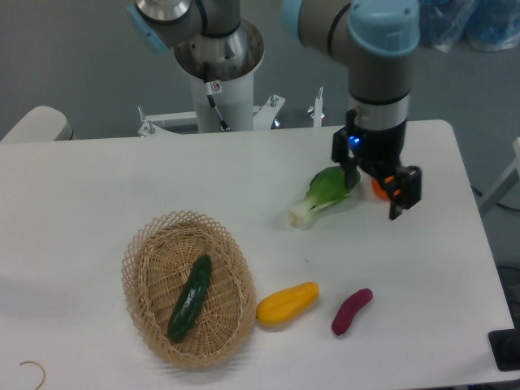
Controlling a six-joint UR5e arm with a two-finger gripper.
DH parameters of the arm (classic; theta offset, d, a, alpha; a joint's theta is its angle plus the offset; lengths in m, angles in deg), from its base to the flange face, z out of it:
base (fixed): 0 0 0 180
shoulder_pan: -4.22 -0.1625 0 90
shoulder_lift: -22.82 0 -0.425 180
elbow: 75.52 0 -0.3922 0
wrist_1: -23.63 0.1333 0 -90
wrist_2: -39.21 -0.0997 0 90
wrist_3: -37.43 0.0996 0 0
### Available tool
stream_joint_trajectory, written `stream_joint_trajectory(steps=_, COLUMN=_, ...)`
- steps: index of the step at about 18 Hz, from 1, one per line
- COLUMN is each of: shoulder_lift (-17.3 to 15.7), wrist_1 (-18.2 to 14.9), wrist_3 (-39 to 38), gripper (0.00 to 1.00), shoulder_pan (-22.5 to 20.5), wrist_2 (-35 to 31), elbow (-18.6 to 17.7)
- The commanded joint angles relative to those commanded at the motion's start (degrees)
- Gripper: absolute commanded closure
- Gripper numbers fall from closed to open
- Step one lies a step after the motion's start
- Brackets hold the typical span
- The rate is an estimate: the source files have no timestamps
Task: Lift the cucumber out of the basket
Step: 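Move the open gripper from beside the orange over the wicker basket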
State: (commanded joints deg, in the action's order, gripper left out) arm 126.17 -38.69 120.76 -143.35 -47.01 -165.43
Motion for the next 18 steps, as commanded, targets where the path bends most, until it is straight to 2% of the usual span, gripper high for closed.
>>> stream_joint_trajectory(steps=4, shoulder_lift=0.35, wrist_1=0.18, wrist_3=-16.33, gripper=0.00, shoulder_pan=3.96, wrist_2=0.09, elbow=-1.41)
stream_joint_trajectory(steps=8, shoulder_lift=1.49, wrist_1=0.09, wrist_3=-29.77, gripper=0.00, shoulder_pan=7.91, wrist_2=0.26, elbow=-1.67)
stream_joint_trajectory(steps=12, shoulder_lift=3.16, wrist_1=0.61, wrist_3=-40.77, gripper=0.00, shoulder_pan=12.13, wrist_2=0.17, elbow=-4.13)
stream_joint_trajectory(steps=14, shoulder_lift=4.65, wrist_1=3.07, wrist_3=-45.95, gripper=0.00, shoulder_pan=14.93, wrist_2=0.44, elbow=-4.92)
stream_joint_trajectory(steps=16, shoulder_lift=6.93, wrist_1=8.76, wrist_3=-52.37, gripper=0.00, shoulder_pan=17.23, wrist_2=0.00, elbow=-5.80)
stream_joint_trajectory(steps=18, shoulder_lift=8.34, wrist_1=10.55, wrist_3=-55.03, gripper=0.00, shoulder_pan=19.07, wrist_2=0.09, elbow=-5.54)
